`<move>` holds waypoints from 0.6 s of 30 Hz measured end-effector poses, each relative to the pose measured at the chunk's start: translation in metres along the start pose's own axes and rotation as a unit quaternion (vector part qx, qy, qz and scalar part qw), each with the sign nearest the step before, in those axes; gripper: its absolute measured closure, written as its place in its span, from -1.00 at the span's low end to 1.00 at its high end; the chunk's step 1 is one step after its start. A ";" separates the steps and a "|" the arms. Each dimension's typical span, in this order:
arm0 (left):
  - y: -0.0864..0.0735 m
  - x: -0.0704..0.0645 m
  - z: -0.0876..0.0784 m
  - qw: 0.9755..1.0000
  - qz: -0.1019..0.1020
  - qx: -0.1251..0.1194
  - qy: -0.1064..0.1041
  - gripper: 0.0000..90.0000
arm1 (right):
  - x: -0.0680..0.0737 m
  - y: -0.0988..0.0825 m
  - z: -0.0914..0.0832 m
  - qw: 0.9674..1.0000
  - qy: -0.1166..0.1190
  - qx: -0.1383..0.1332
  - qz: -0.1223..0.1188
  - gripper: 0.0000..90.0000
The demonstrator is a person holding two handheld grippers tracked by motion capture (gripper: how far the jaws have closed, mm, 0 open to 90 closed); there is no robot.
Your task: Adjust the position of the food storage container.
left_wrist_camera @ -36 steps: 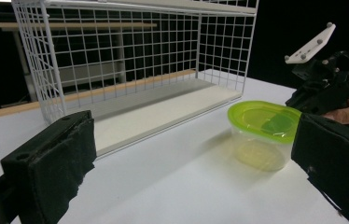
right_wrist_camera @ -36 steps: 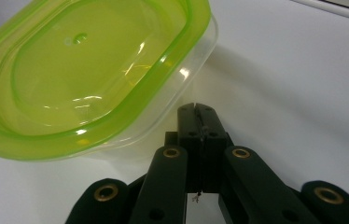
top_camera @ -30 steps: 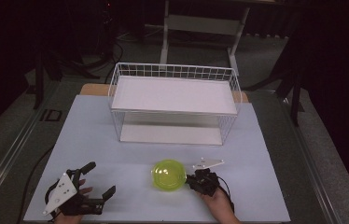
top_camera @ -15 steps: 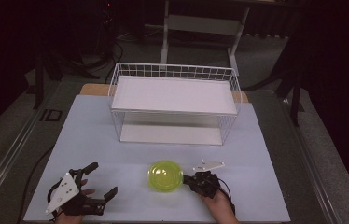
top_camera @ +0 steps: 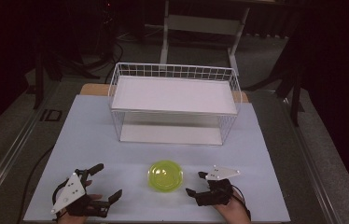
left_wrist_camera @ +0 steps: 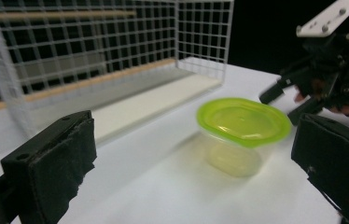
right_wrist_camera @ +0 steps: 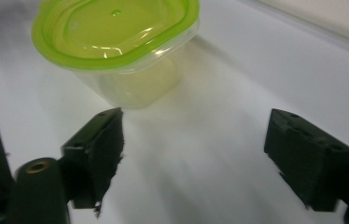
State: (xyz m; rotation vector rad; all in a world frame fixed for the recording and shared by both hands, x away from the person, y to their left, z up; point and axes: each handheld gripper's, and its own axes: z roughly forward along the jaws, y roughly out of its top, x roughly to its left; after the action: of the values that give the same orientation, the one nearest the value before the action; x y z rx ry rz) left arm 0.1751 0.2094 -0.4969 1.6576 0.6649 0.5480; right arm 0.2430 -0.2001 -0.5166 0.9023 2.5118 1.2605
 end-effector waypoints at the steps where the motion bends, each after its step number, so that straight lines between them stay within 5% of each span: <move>1: 0.000 -0.001 0.001 1.000 0.002 0.002 -0.003 -0.99 | 0.001 -0.001 -0.003 1.000 -0.002 -0.002 -0.002 -0.62; 4: 0.004 -0.006 0.004 1.000 0.012 0.007 -0.013 -0.99 | 0.001 -0.001 -0.009 1.000 0.006 -0.011 0.000 -0.65; 10: 0.013 -0.013 0.010 0.998 -0.012 0.008 -0.056 -0.99 | 0.001 0.009 -0.023 0.999 0.010 -0.047 0.014 -0.65; 16: 0.015 -0.018 0.021 0.996 -0.007 0.017 -0.084 -0.99 | 0.006 0.021 -0.024 0.999 -0.022 -0.043 -0.005 -0.73; 18: 0.017 -0.020 0.024 0.996 -0.002 0.019 -0.087 -0.99 | 0.004 0.025 -0.023 1.000 -0.001 -0.021 0.000 -0.64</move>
State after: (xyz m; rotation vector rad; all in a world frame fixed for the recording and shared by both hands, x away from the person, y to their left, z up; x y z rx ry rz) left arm 0.1789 0.1767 -0.4844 1.7174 0.5545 0.3845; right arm 0.2412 -0.2021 -0.4824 0.8923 2.4753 1.3061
